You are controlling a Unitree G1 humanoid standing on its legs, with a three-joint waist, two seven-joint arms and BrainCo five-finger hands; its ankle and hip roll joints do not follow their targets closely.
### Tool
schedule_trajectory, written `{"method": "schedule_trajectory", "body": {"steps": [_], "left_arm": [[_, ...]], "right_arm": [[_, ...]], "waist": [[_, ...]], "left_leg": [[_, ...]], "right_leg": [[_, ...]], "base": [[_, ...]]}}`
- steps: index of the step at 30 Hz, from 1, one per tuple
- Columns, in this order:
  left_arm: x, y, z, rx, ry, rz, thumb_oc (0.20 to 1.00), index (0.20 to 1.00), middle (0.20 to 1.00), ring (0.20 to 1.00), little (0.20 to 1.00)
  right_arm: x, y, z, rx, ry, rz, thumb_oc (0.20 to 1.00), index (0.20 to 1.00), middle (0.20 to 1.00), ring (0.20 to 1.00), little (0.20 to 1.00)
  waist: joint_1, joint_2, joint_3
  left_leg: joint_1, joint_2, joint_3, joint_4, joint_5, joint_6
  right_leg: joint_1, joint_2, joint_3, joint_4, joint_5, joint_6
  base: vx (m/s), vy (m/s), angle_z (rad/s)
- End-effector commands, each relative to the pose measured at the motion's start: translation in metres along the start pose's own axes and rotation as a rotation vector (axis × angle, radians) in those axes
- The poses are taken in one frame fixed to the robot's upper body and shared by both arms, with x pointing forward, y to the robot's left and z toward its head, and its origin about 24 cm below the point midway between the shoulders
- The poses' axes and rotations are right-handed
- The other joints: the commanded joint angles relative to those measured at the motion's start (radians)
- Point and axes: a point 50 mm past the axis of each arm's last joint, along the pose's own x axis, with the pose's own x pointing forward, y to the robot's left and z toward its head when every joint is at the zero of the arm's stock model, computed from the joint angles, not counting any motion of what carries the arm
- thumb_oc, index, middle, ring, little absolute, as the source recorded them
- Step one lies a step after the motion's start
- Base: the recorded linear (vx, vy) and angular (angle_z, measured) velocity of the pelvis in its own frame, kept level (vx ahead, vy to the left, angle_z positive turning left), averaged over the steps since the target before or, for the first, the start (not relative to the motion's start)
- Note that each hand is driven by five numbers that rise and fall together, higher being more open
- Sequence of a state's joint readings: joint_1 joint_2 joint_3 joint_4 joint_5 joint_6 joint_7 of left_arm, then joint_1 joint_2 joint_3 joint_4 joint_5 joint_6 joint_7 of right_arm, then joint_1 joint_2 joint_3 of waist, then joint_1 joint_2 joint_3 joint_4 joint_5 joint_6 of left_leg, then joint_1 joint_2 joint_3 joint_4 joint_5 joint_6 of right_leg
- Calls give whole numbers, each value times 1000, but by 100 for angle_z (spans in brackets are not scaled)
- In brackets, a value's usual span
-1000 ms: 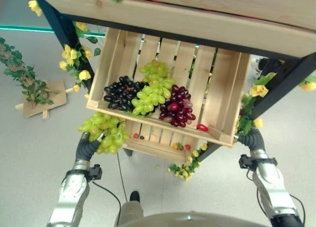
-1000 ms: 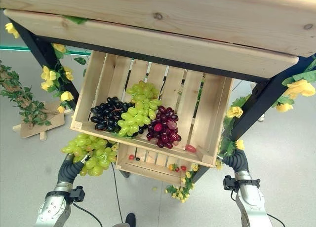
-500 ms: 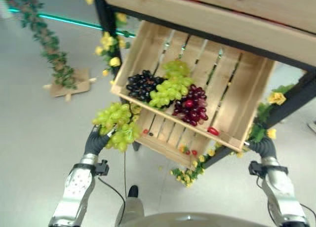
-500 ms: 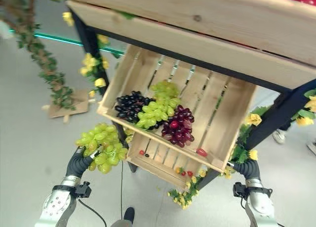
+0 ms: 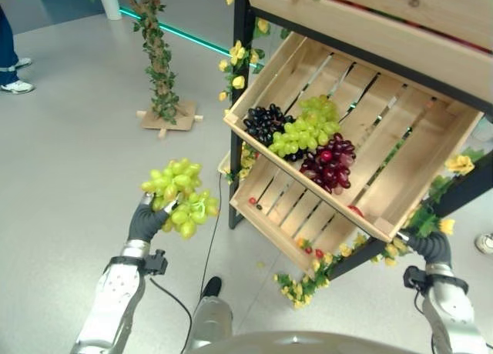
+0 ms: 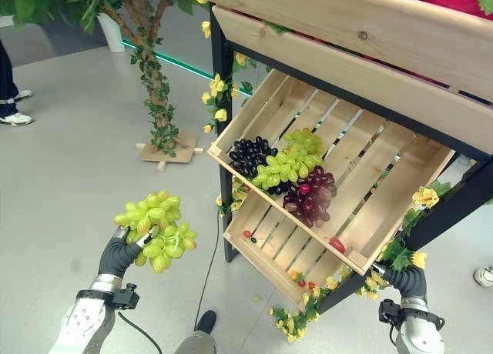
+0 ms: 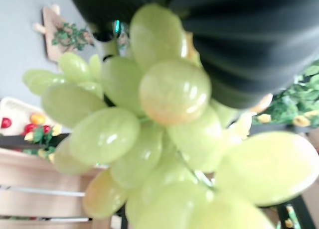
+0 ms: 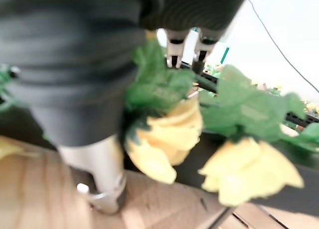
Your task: Pick up the fruits from the basket on one side to the basket on the other side
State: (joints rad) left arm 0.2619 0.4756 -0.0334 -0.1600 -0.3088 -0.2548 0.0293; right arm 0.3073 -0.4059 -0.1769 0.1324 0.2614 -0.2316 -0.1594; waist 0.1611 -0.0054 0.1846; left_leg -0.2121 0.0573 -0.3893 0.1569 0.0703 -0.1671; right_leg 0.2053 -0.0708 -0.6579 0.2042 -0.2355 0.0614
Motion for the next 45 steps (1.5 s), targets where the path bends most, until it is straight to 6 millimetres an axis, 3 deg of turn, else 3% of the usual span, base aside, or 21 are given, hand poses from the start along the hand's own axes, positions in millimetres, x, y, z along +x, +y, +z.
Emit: {"method": "schedule_trajectory", "body": {"steps": [1,7,12,22,24,25,26,33,39,45], "left_arm": [[22,-9,78,12,-419,-74,200,200,200,200,200],[26,-19,111,-28,-588,-121,200,200,200,200,200],[34,-45,145,-117,-743,-266,200,200,200,200,200],[65,-85,171,-115,-798,-436,200,200,200,200,200],[77,-95,169,-102,-768,-460,200,200,200,200,200],[78,-95,169,-101,-768,-459,200,200,200,200,200],[85,-100,164,-88,-732,-467,200,200,200,200,200],[104,-106,139,-67,-589,-456,200,200,200,200,200],[109,-91,104,-53,-449,-361,200,200,200,200,200],[110,-72,83,-3,-374,-281,200,200,200,200,200]], "right_arm": [[48,55,85,99,-392,182,1000,1000,1000,1000,1000],[49,58,85,84,-388,195,1000,1000,1000,1000,1000],[51,75,82,78,-362,274,1000,1000,1000,1000,1000],[51,96,76,70,-313,368,1000,1000,1000,1000,1000],[52,100,77,59,-305,390,1000,1000,1000,1000,1000],[52,100,77,59,-306,392,1000,1000,1000,1000,1000],[53,103,76,53,-298,401,1000,1000,1000,1000,1000],[54,112,75,46,-276,441,1000,1000,1000,1000,1000],[49,112,73,44,-274,454,1000,1000,1000,1000,1000],[45,116,74,47,-280,462,1000,1000,1000,1000,1000]], "waist": [[94,-16,3],[77,-10,-15],[27,-15,-38],[-56,-29,-67],[-81,-27,-72],[-85,-32,-76],[-95,-29,-78],[-132,-36,-89],[-170,-44,-106],[-194,-45,-124]], "left_leg": [[10,24,-23,59,16,-79],[16,37,-39,-10,31,-88],[35,43,-10,-41,19,-74],[47,47,63,-35,-13,-48],[46,44,84,-33,2,-38],[54,49,88,-35,-18,-41],[50,45,101,-34,-2,-30],[72,45,167,-36,-14,-9],[101,57,253,-62,-21,4],[157,66,345,-115,-28,25]], "right_leg": [[1,-24,-11,41,-90,-39],[-3,-11,-34,22,-91,-47],[-9,-17,-8,15,-78,-36],[-11,-36,60,-17,-45,-12],[-21,-47,72,-33,-5,-2],[-14,-41,88,-36,-27,-2],[-24,-51,92,-44,7,4],[-37,-63,157,-74,39,24],[-40,-61,233,-149,89,46],[-57,-71,310,-191,141,72]], "base": [[7,-57,33],[15,-31,23],[31,19,-1],[45,44,-25],[4,100,-16],[-11,160,-36],[44,67,-33],[25,67,-31],[30,49,-22],[41,84,-43]]}}
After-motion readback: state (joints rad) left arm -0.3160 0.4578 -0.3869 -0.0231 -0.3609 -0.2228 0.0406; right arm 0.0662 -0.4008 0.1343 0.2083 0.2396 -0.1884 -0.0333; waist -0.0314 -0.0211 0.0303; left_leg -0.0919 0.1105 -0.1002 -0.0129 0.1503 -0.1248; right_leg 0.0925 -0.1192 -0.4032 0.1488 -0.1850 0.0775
